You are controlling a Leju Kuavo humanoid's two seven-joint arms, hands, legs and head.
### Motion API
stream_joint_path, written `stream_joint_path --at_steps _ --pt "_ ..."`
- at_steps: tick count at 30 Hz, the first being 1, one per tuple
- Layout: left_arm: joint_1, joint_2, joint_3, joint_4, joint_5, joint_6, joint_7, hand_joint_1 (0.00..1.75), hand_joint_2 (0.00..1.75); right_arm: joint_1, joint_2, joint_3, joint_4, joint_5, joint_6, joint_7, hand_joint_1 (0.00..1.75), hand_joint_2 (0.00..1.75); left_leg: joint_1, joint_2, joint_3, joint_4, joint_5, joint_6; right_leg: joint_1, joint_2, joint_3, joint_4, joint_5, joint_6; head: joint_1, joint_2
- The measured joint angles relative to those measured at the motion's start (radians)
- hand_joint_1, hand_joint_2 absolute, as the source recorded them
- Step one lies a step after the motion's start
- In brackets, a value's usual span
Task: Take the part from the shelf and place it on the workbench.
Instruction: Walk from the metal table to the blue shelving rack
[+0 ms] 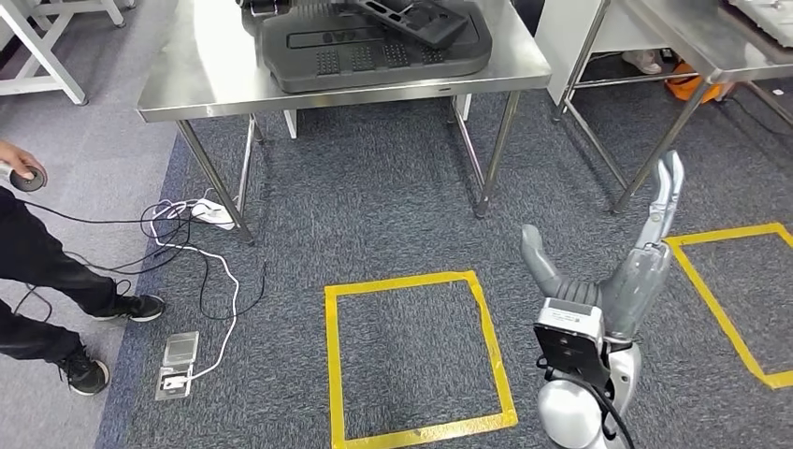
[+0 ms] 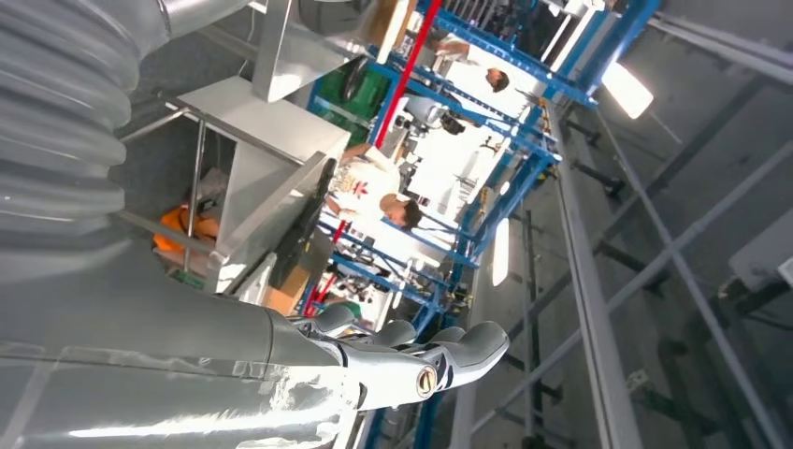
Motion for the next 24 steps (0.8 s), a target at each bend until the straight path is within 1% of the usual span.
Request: stream_joint_path --at_steps 1,3,4,5,6,7,8,9,10,11,12,13,14,15,16,18,19,20,21,22,23,24 --pt "0.001 0.0 0.0 0.0 0.0 0.0 0.0 0.0 0.0 0.0 0.0 0.0 0.0 0.0 0.0 0.0 0.0 1.75 -0.003 -0.001 0.0 -0.006 -0.002 0.0 0.001 -0.003 -0.001 -0.001 0.001 0.004 0.0 0.0" --pt "0.004 0.0 0.0 0.0 0.0 0.0 0.001 0.0 0.0 0.0 0.0 0.0 0.0 0.001 0.0 0.0 0.0 1.75 0.001 -0.007 0.001 -0.015 -0.001 0.005 0.0 -0.006 -0.001 -0.001 -0.003 0.013 0.0 0.0" --pt "0.004 0.0 0.0 0.0 0.001 0.0 0.001 0.0 0.0 0.0 -0.001 0.0 0.0 0.001 0.0 0.0 0.0 1.75 0.004 -0.01 0.003 -0.019 0.002 0.009 0.0 -0.002 -0.005 0.013 -0.014 0.017 0.002 0.0" --pt "0.004 0.0 0.0 0.0 0.001 0.0 0.001 0.0 0.0 0.0 -0.001 0.0 0.0 0.001 0.0 0.0 0.0 1.75 0.007 -0.012 0.006 -0.024 0.004 0.013 -0.001 0.004 -0.018 0.044 -0.035 0.021 0.006 0.0" --pt "0.003 0.0 0.0 0.0 0.001 0.0 0.001 0.0 0.0 0.0 -0.002 0.0 0.0 0.001 0.0 0.0 0.0 1.75 0.007 -0.013 0.007 -0.026 0.005 0.016 -0.002 0.011 -0.042 0.095 -0.063 0.024 0.01 0.0" --pt "0.002 0.0 0.0 0.0 0.001 0.0 0.001 0.0 0.0 0.001 -0.002 0.0 0.0 0.0 0.0 -0.001 0.0 1.75 0.006 -0.016 0.008 -0.026 0.004 0.019 -0.001 0.015 -0.075 0.16 -0.092 0.026 0.014 0.0" --pt "0.002 -0.001 0.0 0.0 0.001 0.0 0.001 0.0 0.0 0.003 -0.002 0.0 0.0 0.0 0.0 0.0 0.0 1.75 0.005 -0.019 0.008 -0.026 0.004 0.021 -0.001 0.017 -0.107 0.218 -0.111 0.026 0.016 0.0" --pt "0.003 -0.001 0.0 0.0 0.002 0.0 0.001 0.0 0.0 0.004 -0.003 0.0 0.0 0.0 0.0 0.0 0.0 1.75 0.003 -0.022 0.008 -0.026 0.003 0.022 0.0 0.017 -0.128 0.254 -0.114 0.026 0.018 0.0" --pt "0.003 -0.001 0.0 0.0 0.003 0.0 0.001 0.0 0.0 0.005 -0.003 0.0 0.001 0.0 0.0 0.0 0.0 1.75 0.002 -0.027 0.009 -0.026 0.003 0.022 0.0 0.018 -0.133 0.254 -0.098 0.023 0.019 0.0" --pt "0.003 -0.001 0.0 0.001 0.005 0.0 0.001 0.0 0.0 0.006 -0.003 0.0 0.001 0.001 0.0 0.0 0.0 1.75 0.0 -0.032 0.011 -0.026 0.002 0.023 0.001 0.021 -0.119 0.215 -0.064 0.019 0.02 0.0" --pt "0.003 -0.001 0.0 0.001 0.006 0.0 0.001 0.0 0.0 0.005 -0.003 0.0 0.001 0.002 0.0 0.0 0.0 1.75 -0.001 -0.037 0.013 -0.026 0.001 0.023 0.003 0.029 -0.092 0.149 -0.023 0.012 0.021 0.0" --pt "0.003 -0.002 0.0 0.001 0.007 0.0 0.0 0.0 0.0 0.005 -0.003 0.0 0.001 0.004 0.0 0.0 0.0 1.75 -0.002 -0.042 0.014 -0.025 0.0 0.021 0.004 0.04 -0.064 0.084 0.007 0.005 0.02 0.0" --pt "0.002 -0.003 0.0 0.001 0.008 0.0 0.0 0.0 0.0 0.005 -0.003 0.0 0.001 0.007 0.0 0.001 0.0 1.75 -0.003 -0.047 0.013 -0.024 -0.001 0.019 0.006 0.049 -0.042 0.032 0.026 0.0 0.02 0.0" --pt "0.002 -0.004 0.0 0.001 0.008 0.0 0.0 0.0 0.0 0.005 -0.003 0.0 0.001 0.01 0.0 0.002 0.0 1.75 -0.002 -0.051 0.011 -0.023 -0.001 0.015 0.009 0.056 -0.03 0.002 0.031 -0.003 0.02 0.0" --pt "0.002 -0.004 0.0 0.001 0.009 0.0 0.0 0.0 0.0 0.005 -0.003 0.0 0.001 0.014 0.0 0.003 0.0 1.75 -0.001 -0.055 0.009 -0.024 -0.001 0.011 0.01 0.057 -0.027 -0.006 0.028 -0.004 0.019 0.0" --pt "0.004 -0.004 0.0 0.001 0.009 0.001 0.0 0.0 0.0 0.004 -0.003 0.0 0.001 0.019 0.0 0.004 0.0 1.75 0.001 -0.059 0.009 -0.023 -0.003 0.0 0.008 0.048 -0.022 -0.019 0.032 -0.008 0.021 0.0" --pt "0.004 -0.004 0.0 0.001 0.009 0.002 0.0 0.0 0.0 0.004 -0.003 0.0 0.001 0.021 0.0 0.003 0.0 1.75 0.0 -0.054 0.007 -0.011 -0.013 -0.006 0.004 0.042 -0.017 -0.026 0.034 -0.012 0.019 0.0" --pt "0.004 -0.004 0.0 0.001 0.009 0.002 -0.001 0.0 0.0 0.004 -0.003 0.0 0.001 0.023 0.0 0.002 0.0 1.75 0.0 -0.048 -0.004 0.017 -0.032 -0.012 0.0 0.035 -0.013 -0.032 0.036 -0.016 0.016 0.0" --pt "0.004 -0.004 0.0 0.001 0.01 0.003 -0.001 0.0 0.0 0.005 -0.003 0.0 0.001 0.025 0.0 0.001 0.0 1.75 0.004 -0.041 -0.025 0.066 -0.059 -0.018 -0.001 0.027 -0.01 -0.035 0.037 -0.018 0.012 0.0" --pt "0.004 -0.004 0.0 0.001 0.01 0.003 -0.001 0.0 0.0 0.005 -0.003 0.0 0.001 0.026 0.0 -0.001 0.0 1.75 0.007 -0.035 -0.056 0.128 -0.089 -0.024 -0.001 0.019 -0.008 -0.036 0.036 -0.021 0.009 0.0" --pt "0.005 -0.004 0.0 0.001 0.01 0.003 -0.002 0.0 0.0 0.006 -0.003 0.0 0.001 0.027 0.0 -0.003 0.0 1.75 0.011 -0.032 -0.087 0.188 -0.113 -0.03 -0.002 0.011 -0.008 -0.035 0.034 -0.021 0.007 0.0" --pt "0.006 -0.004 0.0 0.001 0.01 0.003 -0.002 0.0 0.0 0.006 -0.003 0.0 0.001 0.027 0.0 -0.005 0.0 1.75 0.015 -0.031 -0.109 0.23 -0.122 -0.035 -0.003 0.004 -0.007 -0.035 0.033 -0.021 0.007 0.0"
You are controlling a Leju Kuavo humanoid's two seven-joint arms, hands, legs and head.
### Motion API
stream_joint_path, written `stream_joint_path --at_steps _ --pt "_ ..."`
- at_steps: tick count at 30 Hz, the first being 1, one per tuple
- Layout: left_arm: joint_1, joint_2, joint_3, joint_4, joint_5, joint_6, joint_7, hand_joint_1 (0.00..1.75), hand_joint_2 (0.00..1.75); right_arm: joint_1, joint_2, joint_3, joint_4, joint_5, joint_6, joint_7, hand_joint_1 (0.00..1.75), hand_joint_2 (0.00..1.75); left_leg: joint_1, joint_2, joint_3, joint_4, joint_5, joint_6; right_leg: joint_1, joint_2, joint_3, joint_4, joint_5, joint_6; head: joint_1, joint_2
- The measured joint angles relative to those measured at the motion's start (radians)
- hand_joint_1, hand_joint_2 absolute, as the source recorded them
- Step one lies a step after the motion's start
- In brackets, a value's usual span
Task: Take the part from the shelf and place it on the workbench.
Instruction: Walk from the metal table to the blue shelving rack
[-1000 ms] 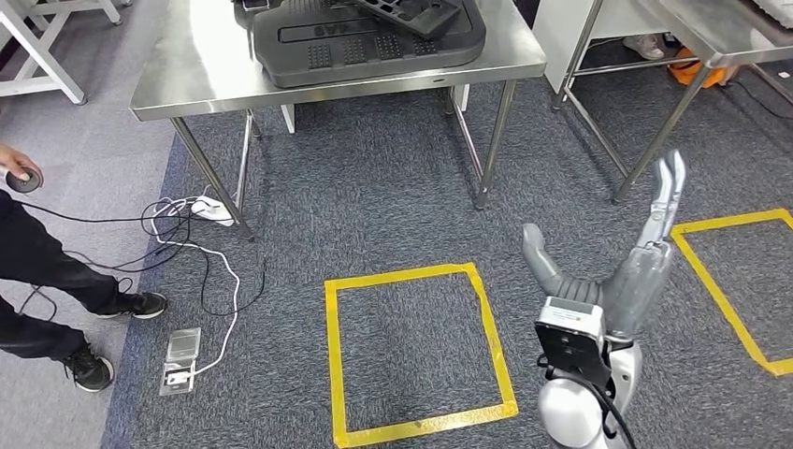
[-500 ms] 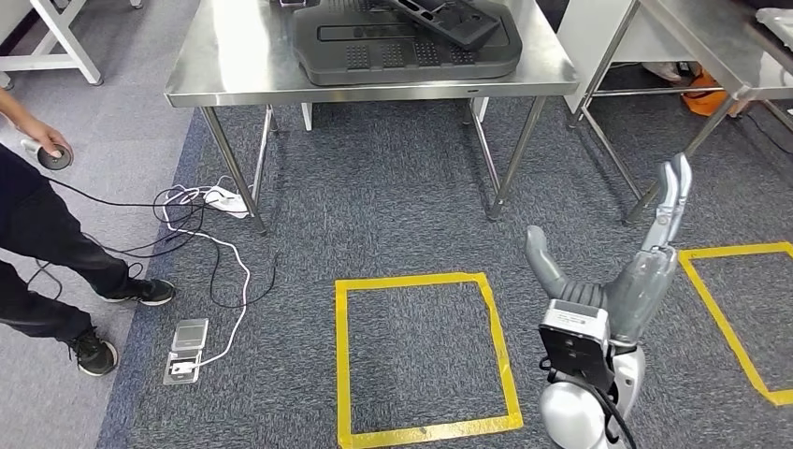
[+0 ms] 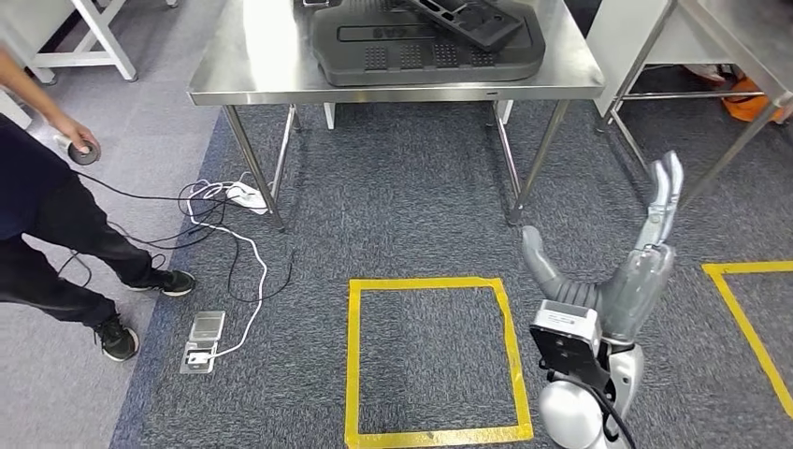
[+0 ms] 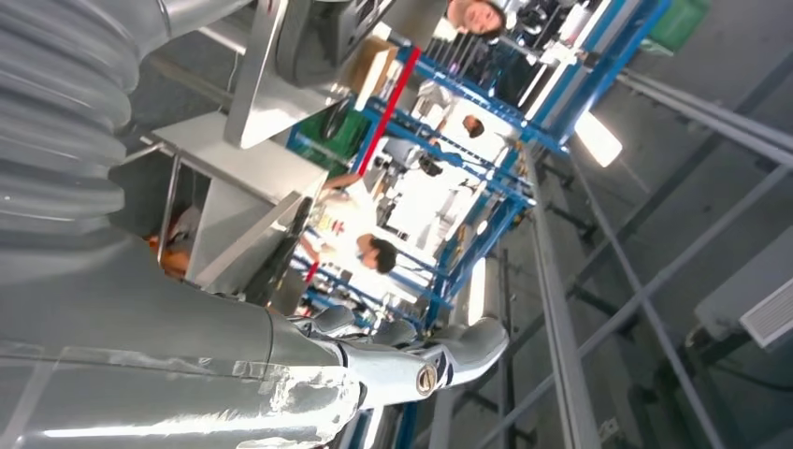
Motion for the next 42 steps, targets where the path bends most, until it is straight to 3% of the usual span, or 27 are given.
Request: stream_joint_path --at_steps 1,2,3,5,7,10,12,14,15,16,17,18,20,21,22,24,26,29,31,32,33,35,36,37,39,41,42 --pt "0.001 0.0 0.0 0.0 0.0 0.0 0.0 0.0 0.0 0.0 0.0 0.0 0.0 0.0 0.0 -0.002 0.0 1.75 0.004 0.003 -0.005 0.006 0.01 -0.004 -0.002 -0.007 0.001 0.0 -0.002 0.002 0.0 0.0" --pt "0.001 0.0 0.0 0.001 -0.001 0.0 0.0 0.0 0.0 0.0 0.0 0.0 0.0 0.001 0.0 -0.003 0.0 1.75 0.007 0.007 0.01 -0.028 0.038 -0.008 -0.004 -0.013 0.004 0.002 -0.004 0.005 -0.001 0.0" --pt "0.001 0.0 0.0 0.002 -0.001 0.0 0.0 0.0 0.0 0.0 0.0 0.0 0.0 0.001 0.0 -0.004 0.0 1.75 0.011 0.016 0.041 -0.09 0.075 -0.011 -0.007 -0.019 0.007 0.004 -0.008 0.01 -0.001 0.0" --pt "-0.001 -0.001 0.0 0.002 -0.003 -0.001 0.001 0.0 0.0 0.0 0.001 -0.001 0.0 0.001 0.0 -0.005 0.0 1.75 0.01 0.042 0.095 -0.209 0.123 -0.012 -0.008 -0.029 0.012 0.011 -0.018 0.024 -0.005 0.0" --pt "-0.001 -0.003 0.0 0.003 -0.004 -0.002 0.003 0.0 0.0 0.0 0.001 -0.001 0.0 0.0 0.0 -0.005 0.0 1.75 0.006 0.049 0.106 -0.244 0.125 0.0 -0.003 -0.036 0.015 0.014 -0.022 0.036 -0.005 0.0" --pt "-0.001 -0.003 0.0 0.003 -0.006 -0.003 0.004 0.0 0.0 0.0 0.001 -0.001 0.0 -0.002 0.0 -0.005 0.0 1.75 0.005 0.031 0.104 -0.249 0.129 0.023 -0.008 -0.036 0.019 0.018 -0.034 0.051 0.001 0.0" --pt "-0.002 -0.003 0.0 0.003 -0.007 -0.003 0.005 0.0 0.0 0.0 0.001 -0.001 0.0 -0.003 0.0 -0.005 0.0 1.75 0.007 0.022 0.106 -0.253 0.132 0.036 -0.01 -0.012 -0.009 0.087 -0.081 0.056 0.006 0.0" --pt "-0.003 -0.003 0.0 0.004 -0.008 -0.003 0.005 0.0 0.0 0.003 0.001 -0.002 0.0 -0.006 0.0 -0.004 0.0 1.75 0.003 0.011 0.105 -0.253 0.132 0.044 -0.007 0.01 -0.075 0.225 -0.144 0.054 0.013 0.0" --pt "-0.002 -0.004 0.0 0.004 -0.008 -0.003 0.005 0.0 0.0 0.005 0.001 -0.002 0.0 -0.007 0.0 -0.004 0.0 1.75 0.0 0.003 0.106 -0.253 0.132 0.047 -0.006 0.014 -0.103 0.281 -0.161 0.052 0.016 0.0" --pt "-0.002 -0.005 0.0 0.004 -0.009 -0.003 0.005 0.0 0.0 0.007 0.001 -0.002 0.0 -0.009 0.0 -0.003 0.0 1.75 -0.003 -0.005 0.107 -0.253 0.131 0.048 -0.005 0.016 -0.117 0.304 -0.157 0.049 0.017 0.0" --pt "-0.002 -0.005 0.0 0.004 -0.009 -0.003 0.006 0.0 0.0 0.008 0.001 -0.002 0.0 -0.01 0.0 -0.002 0.0 1.75 -0.006 -0.014 0.109 -0.253 0.131 0.048 -0.003 0.018 -0.111 0.285 -0.133 0.044 0.018 0.0" --pt "-0.002 -0.005 0.0 0.004 -0.009 -0.003 0.006 0.0 0.0 0.009 0.001 -0.002 0.0 -0.011 0.0 -0.002 0.0 1.75 -0.008 -0.024 0.111 -0.253 0.131 0.048 -0.001 0.023 -0.089 0.232 -0.096 0.037 0.019 0.0" --pt "-0.003 -0.007 0.0 0.004 -0.009 -0.003 0.006 0.0 0.0 0.009 0.0 -0.002 0.0 -0.011 0.0 0.002 0.0 1.75 -0.011 -0.043 0.112 -0.251 0.13 0.047 0.003 0.057 -0.032 0.094 -0.032 0.021 0.019 0.0" --pt "-0.003 -0.009 -0.001 0.004 -0.01 -0.002 0.006 0.0 0.0 0.01 0.0 -0.003 0.0 -0.01 0.0 0.006 0.0 1.75 -0.011 -0.051 0.11 -0.25 0.13 0.044 0.005 0.071 -0.015 0.05 -0.018 0.017 0.018 0.0" --pt "-0.003 -0.01 -0.001 0.004 -0.01 -0.002 0.006 0.0 0.0 0.011 0.0 -0.003 0.0 -0.01 0.0 0.01 0.0 1.75 -0.01 -0.058 0.107 -0.25 0.13 0.04 0.007 0.081 -0.006 0.026 -0.015 0.015 0.017 0.0" --pt "-0.002 -0.011 -0.001 0.004 -0.011 -0.001 0.006 0.0 0.0 0.011 -0.001 -0.004 0.0 -0.008 0.0 0.018 0.0 1.75 -0.008 -0.07 0.104 -0.251 0.131 0.029 0.008 0.07 -0.003 0.017 -0.014 0.013 0.017 0.0" --pt "-0.001 -0.011 -0.001 0.004 -0.011 0.0 0.006 0.0 0.0 0.011 -0.002 -0.004 0.0 -0.007 0.0 0.021 0.0 1.75 -0.01 -0.052 0.097 -0.227 0.113 0.018 0.002 0.052 0.004 0.006 -0.01 0.006 0.014 0.0" --pt "-0.002 -0.011 -0.001 0.004 -0.011 0.001 0.006 0.0 0.0 0.013 -0.002 -0.006 -0.001 -0.001 0.0 0.036 0.0 1.75 -0.007 -0.007 0.025 -0.066 0.026 0.003 0.0 0.02 0.01 0.0 -0.01 -0.003 0.001 0.0" --pt "-0.001 -0.011 -0.001 0.004 -0.011 0.001 0.006 0.0 0.0 0.016 -0.003 -0.006 -0.001 0.005 0.0 0.053 0.0 1.75 -0.002 0.002 -0.016 0.017 0.004 -0.004 0.0 0.0 0.013 0.0 -0.014 -0.003 0.0 0.0" --pt "0.0 -0.011 -0.001 0.004 -0.011 0.001 0.006 0.0 0.0 0.017 -0.004 -0.006 -0.001 0.007 0.0 0.061 0.0 1.75 0.001 0.005 -0.011 0.008 0.02 -0.006 -0.001 -0.009 0.015 0.001 -0.016 -0.001 0.0 0.0" --pt "0.001 -0.011 -0.001 0.004 -0.011 0.001 0.006 0.0 0.0 0.018 -0.006 -0.006 -0.001 0.008 0.0 0.068 0.0 1.75 0.003 0.011 0.013 -0.04 0.052 -0.006 -0.002 -0.017 0.019 0.001 -0.02 0.002 0.0 0.0" --pt "0.001 -0.011 -0.002 0.004 -0.011 0.001 0.006 0.0 0.0 0.019 -0.009 -0.007 -0.001 0.009 0.0 0.076 0.0 1.75 0.002 0.04 0.077 -0.175 0.112 -0.004 -0.001 -0.032 0.028 0.005 -0.029 0.011 -0.003 0.0" --pt "0.001 -0.012 -0.003 0.004 -0.011 0.001 0.006 0.0 0.0 0.021 -0.01 -0.007 -0.001 0.009 0.0 0.078 0.0 1.75 0.0 0.053 0.097 -0.222 0.127 0.001 0.001 -0.038 0.031 0.007 -0.033 0.017 -0.003 0.0" --pt "0.001 -0.012 -0.005 0.004 -0.011 0.001 0.006 0.0 0.0 0.022 -0.012 -0.007 -0.001 0.01 0.0 0.079 0.0 1.75 -0.002 0.061 0.106 -0.245 0.129 0.006 0.004 -0.044 0.034 0.008 -0.036 0.022 -0.003 0.0" --pt "0.004 -0.013 -0.008 0.004 -0.01 0.002 0.006 0.0 0.0 0.024 -0.014 -0.006 -0.001 0.011 0.0 0.08 0.0 1.75 -0.006 0.052 0.105 -0.249 0.127 0.02 0.004 -0.056 0.038 0.005 -0.039 0.032 0.001 0.0" --pt "0.005 -0.014 -0.009 0.004 -0.008 0.003 0.005 0.0 0.0 0.025 -0.017 -0.006 -0.001 0.011 0.0 0.079 0.0 1.75 -0.005 0.04 0.108 -0.255 0.13 0.033 0.0 -0.041 0.038 0.022 -0.058 0.042 0.004 0.0" --pt "0.005 -0.015 -0.009 0.004 -0.007 0.003 0.004 0.0 0.0 0.026 -0.019 -0.007 -0.001 0.012 0.0 0.079 0.0 1.75 -0.003 0.034 0.11 -0.258 0.132 0.04 -0.002 -0.025 0.025 0.055 -0.082 0.045 0.007 0.0"
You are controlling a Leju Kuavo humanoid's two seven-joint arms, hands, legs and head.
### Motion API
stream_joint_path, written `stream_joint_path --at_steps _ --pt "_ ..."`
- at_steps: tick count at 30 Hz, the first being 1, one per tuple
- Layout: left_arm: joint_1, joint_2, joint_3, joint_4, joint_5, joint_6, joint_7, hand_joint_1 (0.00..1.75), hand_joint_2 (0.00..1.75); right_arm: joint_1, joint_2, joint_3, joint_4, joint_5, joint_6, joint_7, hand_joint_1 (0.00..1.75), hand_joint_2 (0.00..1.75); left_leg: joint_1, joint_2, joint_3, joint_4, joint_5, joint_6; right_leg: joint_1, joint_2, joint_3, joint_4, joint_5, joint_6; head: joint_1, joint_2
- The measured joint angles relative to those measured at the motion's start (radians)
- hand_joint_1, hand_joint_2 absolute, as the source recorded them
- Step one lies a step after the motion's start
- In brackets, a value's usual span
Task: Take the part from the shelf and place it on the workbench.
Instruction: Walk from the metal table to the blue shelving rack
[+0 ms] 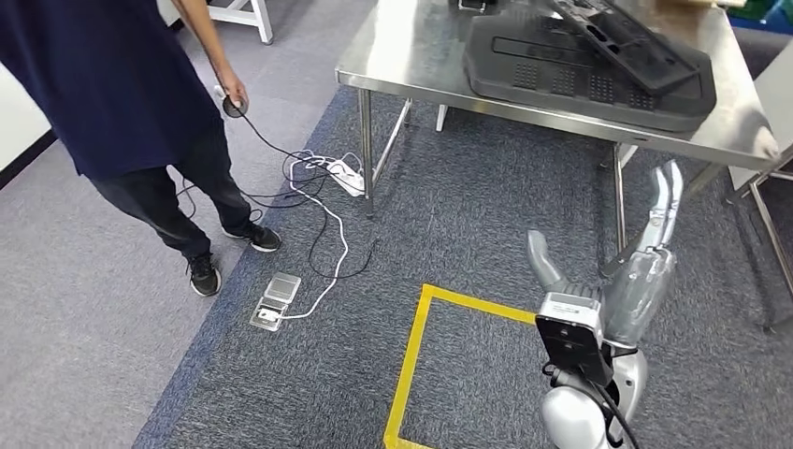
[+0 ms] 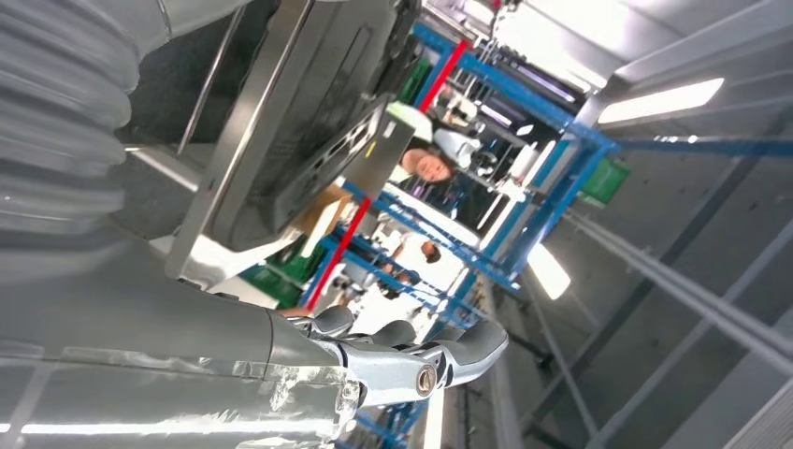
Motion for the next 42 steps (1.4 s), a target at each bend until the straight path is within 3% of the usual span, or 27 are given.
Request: stream_joint_path --at_steps 3,4,5,7,9,11,13,14,16,18,19,20,21,24,26,29,31,33,34,35,36,39,40,42 --pt "-0.001 -0.004 -0.002 0.0 0.003 0.0 -0.002 0.0 0.0 0.004 -0.004 -0.001 0.0 0.005 0.0 0.001 0.0 1.75 -0.002 -0.019 0.001 -0.001 0.0 0.01 -0.001 0.038 -0.09 0.187 -0.087 0.003 0.01 0.0" --pt "0.0 -0.005 -0.003 0.0 0.004 0.0 -0.002 0.0 0.0 0.006 -0.006 -0.001 0.0 0.008 0.0 0.003 0.0 1.75 -0.003 -0.028 0.002 -0.001 -0.001 0.011 0.0 0.04 -0.113 0.228 -0.093 0.003 0.011 0.0" --pt "0.0 -0.006 -0.005 0.0 0.005 0.0 -0.002 0.0 0.0 0.007 -0.008 -0.001 0.0 0.01 0.0 0.004 0.0 1.75 -0.005 -0.037 0.003 -0.001 -0.001 0.011 0.0 0.042 -0.119 0.232 -0.078 0.001 0.011 0.0" --pt "-0.001 -0.007 -0.008 0.0 0.005 0.0 -0.002 0.0 0.0 0.007 -0.009 -0.002 0.0 0.012 0.0 0.006 0.0 1.75 -0.006 -0.058 0.007 0.0 -0.002 0.011 0.001 0.054 -0.082 0.131 -0.001 -0.008 0.012 0.0" --pt "-0.002 -0.01 -0.009 0.0 0.006 0.0 -0.002 0.0 0.0 0.007 -0.01 -0.002 -0.001 0.013 0.0 0.007 0.0 1.75 -0.007 -0.078 0.007 0.002 -0.003 0.007 0.002 0.086 -0.034 0.008 0.054 -0.016 0.012 0.0" --pt "-0.001 -0.012 -0.01 0.0 0.007 0.0 -0.002 0.0 0.0 0.008 -0.012 -0.002 -0.001 0.012 0.0 0.009 0.0 1.75 -0.005 -0.093 0.0 0.004 -0.001 -0.002 0.005 0.103 -0.019 -0.037 0.06 -0.019 0.011 0.0" --pt "0.001 -0.013 -0.01 0.0 0.008 0.0 -0.002 0.0 0.0 0.008 -0.015 -0.002 -0.002 0.01 0.0 0.012 0.0 1.75 -0.003 -0.102 -0.003 0.004 -0.001 -0.014 0.004 0.089 -0.015 -0.046 0.063 -0.025 0.011 0.0" --pt "0.001 -0.013 -0.01 0.0 0.008 0.0 -0.002 0.0 0.0 0.007 -0.016 -0.002 -0.002 0.01 0.0 0.012 0.0 1.75 -0.005 -0.093 -0.006 0.014 -0.009 -0.019 0.002 0.08 -0.013 -0.051 0.065 -0.03 0.009 0.0" --pt "0.0 -0.013 -0.01 0.0 0.009 0.0 -0.002 0.0 0.0 0.007 -0.016 -0.002 -0.002 0.01 0.0 0.014 0.0 1.75 -0.006 -0.06 -0.036 0.089 -0.055 -0.029 -0.003 0.059 -0.008 -0.059 0.068 -0.039 0.001 0.0" --pt "0.0 -0.013 -0.011 0.0 0.009 0.0 -0.002 0.0 0.0 0.007 -0.017 -0.002 -0.002 0.009 0.0 0.014 0.0 1.75 -0.003 -0.037 -0.096 0.217 -0.114 -0.036 -0.002 0.037 -0.007 -0.058 0.066 -0.044 -0.006 0.0" --pt "0.001 -0.013 -0.011 0.0 0.01 0.0 -0.002 0.0 0.0 0.007 -0.017 -0.002 -0.002 0.009 0.0 0.014 0.0 1.75 -0.001 -0.034 -0.118 0.263 -0.127 -0.039 -0.001 0.027 -0.006 -0.057 0.065 -0.044 -0.006 0.0" --pt "0.002 -0.013 -0.011 0.0 0.012 0.0 -0.002 0.0 0.0 0.007 -0.017 -0.002 -0.002 0.008 0.0 0.015 0.0 1.75 0.001 -0.032 -0.123 0.274 -0.121 -0.041 -0.002 0.018 -0.005 -0.057 0.063 -0.043 -0.006 0.0" --pt "0.003 -0.013 -0.011 0.0 0.013 0.0 -0.003 0.0 0.0 0.007 -0.018 -0.002 -0.002 0.007 0.0 0.015 0.0 1.75 0.003 -0.029 -0.108 0.244 -0.096 -0.042 -0.002 0.01 -0.003 -0.056 0.061 -0.042 -0.007 0.0" --pt "0.002 -0.013 -0.011 0.0 0.016 0.001 -0.005 0.0 0.0 0.002 -0.019 -0.002 -0.001 0.006 0.0 0.015 0.0 1.75 0.002 0.0 -0.015 0.055 -0.012 -0.037 -0.002 -0.009 0.007 -0.051 0.05 -0.03 -0.009 0.0" --pt "0.003 -0.014 -0.011 0.0 0.017 0.001 -0.005 0.0 0.0 -0.003 -0.02 -0.002 -0.001 0.006 0.0 0.015 0.0 1.75 -0.003 0.01 0.002 0.009 -0.007 -0.027 0.003 -0.017 0.01 -0.049 0.046 -0.019 -0.009 0.0" --pt "0.006 -0.014 -0.011 0.0 0.02 0.001 -0.006 0.0 0.0 -0.01 -0.024 0.0 -0.001 0.011 0.0 0.024 0.0 1.75 -0.003 -0.005 0.001 0.001 -0.001 -0.008 -0.001 -0.013 0.013 -0.045 0.034 -0.003 -0.006 0.0" --pt "0.005 -0.014 -0.011 0.0 0.023 0.001 -0.006 0.0 0.0 -0.015 -0.028 0.001 -0.001 0.016 0.0 0.032 0.0 1.75 0.0 -0.013 0.003 -0.005 0.003 0.005 -0.005 0.015 -0.012 0.018 -0.011 0.003 -0.002 0.0" --pt "0.005 -0.015 -0.011 0.0 0.025 0.001 -0.006 0.0 0.0 -0.017 -0.033 0.001 0.0 0.024 0.0 0.045 0.0 1.75 -0.003 -0.022 0.002 -0.005 0.003 0.011 -0.005 0.036 -0.073 0.148 -0.073 0.005 0.004 0.0" --pt "0.006 -0.015 -0.011 0.0 0.026 0.001 -0.007 0.0 0.0 -0.017 -0.035 0.001 0.0 0.03 0.0 0.052 0.0 1.75 -0.004 -0.029 0.002 -0.005 0.003 0.012 -0.005 0.039 -0.101 0.204 -0.089 0.005 0.006 0.0" --pt "0.006 -0.016 -0.011 0.001 0.026 0.001 -0.007 0.0 0.0 -0.017 -0.037 0.001 0.001 0.035 0.0 0.058 0.0 1.75 -0.006 -0.036 0.003 -0.004 0.002 0.013 -0.005 0.041 -0.115 0.229 -0.086 0.004 0.007 0.0" --pt "0.006 -0.016 -0.011 0.001 0.026 0.001 -0.007 0.0 0.0 -0.017 -0.039 0.001 0.001 0.039 0.0 0.062 0.0 1.75 -0.007 -0.045 0.004 -0.004 0.002 0.013 -0.005 0.043 -0.112 0.214 -0.063 0.002 0.008 0.0" --pt "0.004 -0.017 -0.013 0.001 0.026 0.0 -0.007 0.0 0.0 -0.018 -0.045 0.002 0.001 0.051 0.0 0.075 0.0 1.75 -0.008 -0.071 0.005 0.001 0.001 0.01 -0.004 0.073 -0.038 0.03 0.04 -0.011 0.009 0.0" --pt "0.004 -0.017 -0.013 0.001 0.026 0.0 -0.007 0.0 0.0 -0.018 -0.047 0.002 0.001 0.055 0.0 0.079 0.0 1.75 -0.007 -0.079 0.002 0.002 0.001 0.006 -0.003 0.085 -0.021 -0.015 0.054 -0.013 0.009 0.0" --pt "0.003 -0.018 -0.014 0.001 0.025 -0.001 -0.007 0.0 0.0 -0.019 -0.05 0.002 0.001 0.061 0.0 0.083 0.0 1.75 -0.005 -0.091 -0.005 0.003 0.004 -0.005 0.001 0.093 -0.012 -0.041 0.055 -0.016 0.008 0.0"
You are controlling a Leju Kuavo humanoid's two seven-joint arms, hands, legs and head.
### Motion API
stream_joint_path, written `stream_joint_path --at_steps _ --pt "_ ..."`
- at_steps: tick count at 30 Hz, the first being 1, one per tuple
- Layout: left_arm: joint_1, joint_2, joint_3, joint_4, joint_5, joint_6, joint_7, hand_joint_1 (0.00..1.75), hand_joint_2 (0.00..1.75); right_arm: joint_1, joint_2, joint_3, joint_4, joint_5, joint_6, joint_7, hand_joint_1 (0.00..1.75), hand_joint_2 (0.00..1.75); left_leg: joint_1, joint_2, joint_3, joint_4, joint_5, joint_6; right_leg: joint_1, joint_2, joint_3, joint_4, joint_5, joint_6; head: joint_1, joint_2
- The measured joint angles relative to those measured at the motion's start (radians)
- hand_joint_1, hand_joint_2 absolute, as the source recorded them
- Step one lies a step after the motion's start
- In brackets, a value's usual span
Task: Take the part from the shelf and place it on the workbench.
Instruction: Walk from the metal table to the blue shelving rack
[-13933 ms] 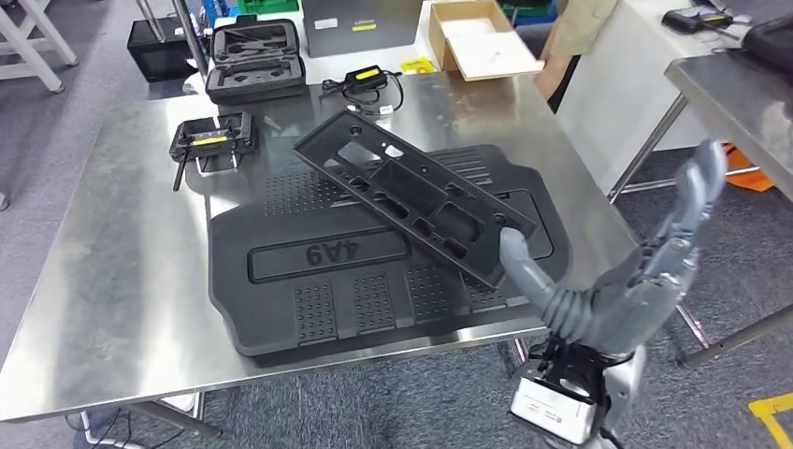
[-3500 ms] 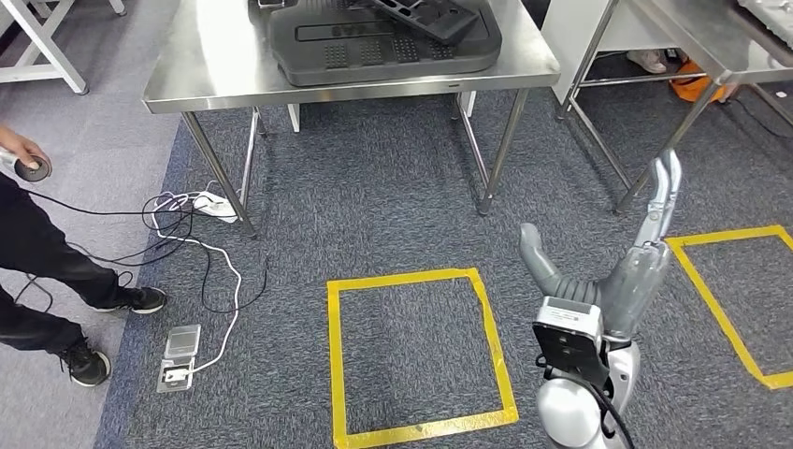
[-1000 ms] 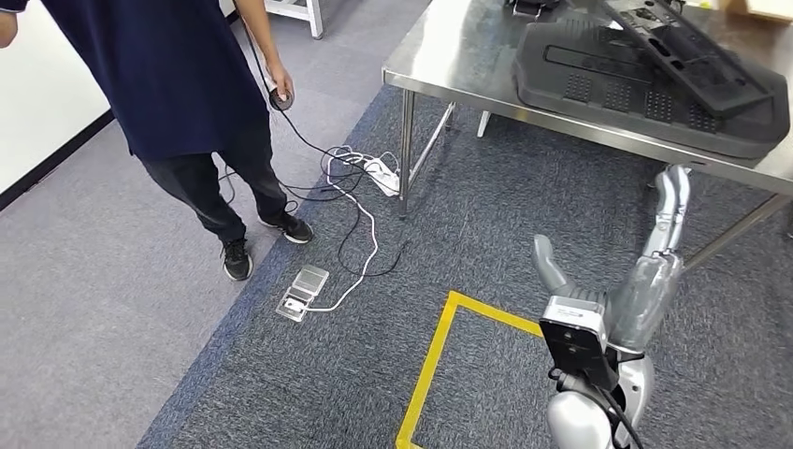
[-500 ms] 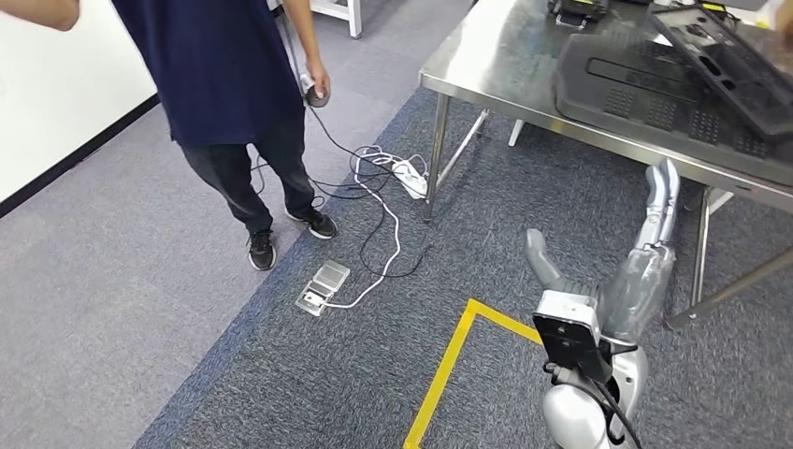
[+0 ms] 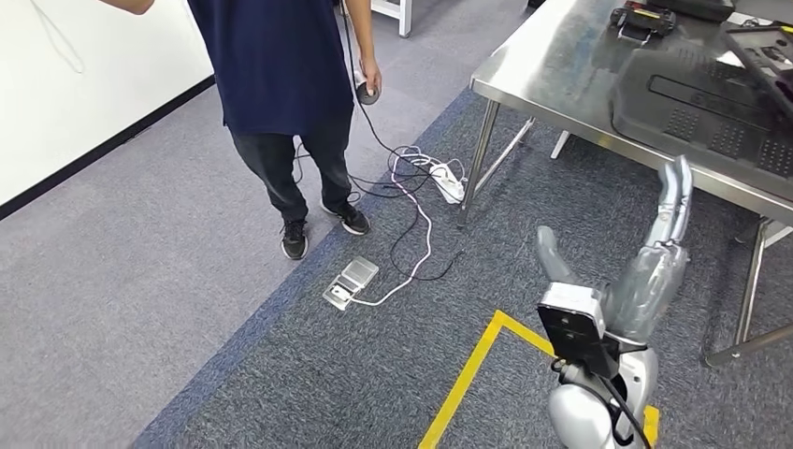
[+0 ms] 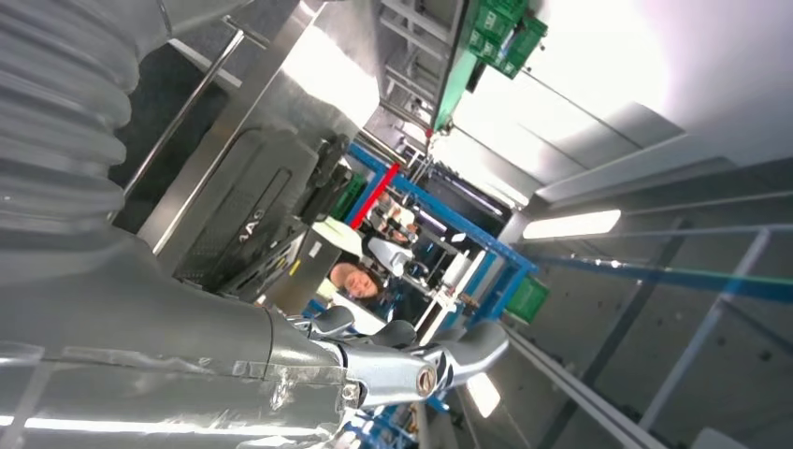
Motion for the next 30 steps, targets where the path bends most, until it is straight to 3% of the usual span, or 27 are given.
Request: stream_joint_path --at_steps 1,3,6,8,9,10,12,13,15,17,19,22,23,24,26,27,28,30 --pt "0.0 0.0 0.0 0.0 0.0 0.0 0.0 0.0 0.0 -0.001 -0.001 0.0 0.0 0.003 0.0 0.002 0.0 1.75 0.001 -0.005 -0.002 -0.002 0.001 -0.007 0.0 -0.006 0.001 -0.004 0.001 -0.004 0.0 0.0" --pt "0.0 0.0 0.0 0.0 0.0 0.0 0.0 0.0 0.0 -0.002 -0.003 0.002 0.0 0.007 0.0 0.008 0.0 1.75 0.0 0.01 -0.008 0.019 -0.014 -0.02 -0.004 -0.021 0.006 -0.014 0.007 -0.014 -0.003 0.0" --pt "-0.001 0.0 -0.001 0.0 0.0 0.0 0.0 0.0 0.0 -0.003 -0.006 0.004 0.0 0.011 0.0 0.019 0.0 1.75 0.003 0.051 -0.076 0.174 -0.099 -0.037 -0.006 -0.052 0.01 -0.02 0.008 -0.024 -0.016 0.0" --pt "0.0 0.0 -0.001 0.0 0.0 0.0 0.0 0.0 0.0 -0.002 -0.008 0.004 0.0 0.015 0.0 0.027 0.0 1.75 0.007 0.057 -0.121 0.268 -0.128 -0.044 -0.005 -0.071 0.011 -0.018 0.006 -0.026 -0.017 0.0" --pt "0.0 0.0 -0.001 0.0 0.001 0.0 0.0 0.0 0.0 -0.002 -0.008 0.004 0.0 0.019 0.0 0.031 0.0 1.75 0.008 0.06 -0.119 0.265 -0.116 -0.045 -0.005 -0.079 0.012 -0.017 0.004 -0.025 -0.017 0.0" --pt "0.001 0.0 -0.001 0.0 0.001 0.0 0.0 0.0 0.0 -0.002 -0.009 0.004 0.0 0.021 0.0 0.035 0.0 1.75 0.01 0.064 -0.097 0.223 -0.087 -0.045 -0.006 -0.087 0.016 -0.017 0.001 -0.023 -0.017 0.0" --pt "0.0 0.0 -0.001 0.001 0.0 0.0 0.0 0.0 0.0 -0.003 -0.01 0.004 0.0 0.024 0.0 0.041 0.0 1.75 0.009 0.088 -0.029 0.087 -0.025 -0.041 -0.005 -0.101 0.024 -0.015 -0.007 -0.015 -0.02 0.0" --pt "0.0 0.0 -0.001 0.001 0.0 -0.001 0.0 0.0 0.0 -0.003 -0.011 0.004 0.0 0.024 0.0 0.042 0.0 1.75 0.007 0.098 -0.006 0.036 -0.008 -0.036 -0.003 -0.106 0.027 -0.013 -0.011 -0.009 -0.021 0.0" --pt "-0.001 0.0 -0.001 0.001 -0.001 -0.001 0.0 0.0 0.0 -0.003 -0.013 0.005 0.0 0.024 0.0 0.043 0.0 1.75 0.001 0.105 0.004 0.005 -0.007 -0.023 0.002 -0.116 0.03 -0.012 -0.015 0.001 -0.02 0.0" --pt "-0.001 0.0 -0.001 0.001 -0.002 -0.001 0.0 0.0 0.0 -0.003 -0.016 0.005 0.0 0.023 0.0 0.043 0.0 1.75 0.001 0.093 0.002 0.0 -0.005 -0.008 0.0 -0.12 0.034 -0.012 -0.02 0.011 -0.017 0.0" --pt "-0.003 0.0 -0.001 0.001 -0.004 -0.002 0.0 0.0 0.0 -0.003 -0.018 0.005 0.0 0.022 0.0 0.044 0.0 1.75 0.004 0.083 0.005 -0.008 0.0 0.006 -0.004 -0.096 0.021 0.027 -0.054 0.018 -0.013 0.0" --pt "-0.006 0.0 -0.002 0.001 -0.007 -0.004 0.0 0.0 0.0 0.001 -0.023 0.005 0.0 0.023 0.0 0.05 0.0 1.75 0.003 0.066 0.007 -0.011 0.001 0.016 -0.006 -0.057 -0.064 0.211 -0.142 0.022 -0.002 0.0" --pt "-0.006 0.0 -0.002 0.001 -0.008 -0.005 0.001 0.0 0.0 0.003 -0.025 0.005 0.0 0.023 0.0 0.053 0.0 1.75 0.001 0.057 0.007 -0.01 0.0 0.017 -0.006 -0.053 -0.088 0.256 -0.15 0.022 0.0 0.0" --pt "-0.006 0.0 -0.002 0.001 -0.008 -0.005 0.001 0.0 0.0 0.004 -0.026 0.005 0.0 0.023 0.0 0.054 0.0 1.75 0.0 0.048 0.008 -0.009 0.0 0.018 -0.006 -0.052 -0.097 0.265 -0.138 0.021 0.0 0.0" --pt "-0.008 0.0 -0.002 0.001 -0.008 -0.005 0.002 0.0 0.0 0.004 -0.029 0.005 0.0 0.023 0.0 0.057 0.0 1.75 0.0 0.025 0.009 -0.006 -0.001 0.017 -0.006 -0.04 -0.062 0.17 -0.065 0.016 0.001 0.0" --pt "-0.009 0.0 -0.002 0.001 -0.008 -0.005 0.002 0.0 0.0 0.003 -0.031 0.005 0.001 0.024 0.0 0.058 0.0 1.75 0.001 0.015 0.008 -0.003 -0.002 0.015 -0.007 -0.018 -0.035 0.105 -0.034 0.013 0.002 0.0" --pt "-0.01 0.0 -0.002 0.001 -0.008 -0.005 0.002 0.0 0.0 0.003 -0.033 0.006 0.001 0.025 0.0 0.06 0.0 1.75 0.001 0.004 0.004 0.0 -0.003 0.011 -0.008 0.004 -0.014 0.049 -0.014 0.011 0.002 0.0" --pt "-0.011 0.0 -0.002 0.001 -0.007 -0.005 0.002 0.0 0.0 0.002 -0.037 0.007 0.002 0.03 0.0 0.069 0.0 1.75 0.003 -0.016 -0.006 0.004 0.0 0.0 -0.006 0.03 0.0 0.006 -0.01 0.008 0.001 0.0"
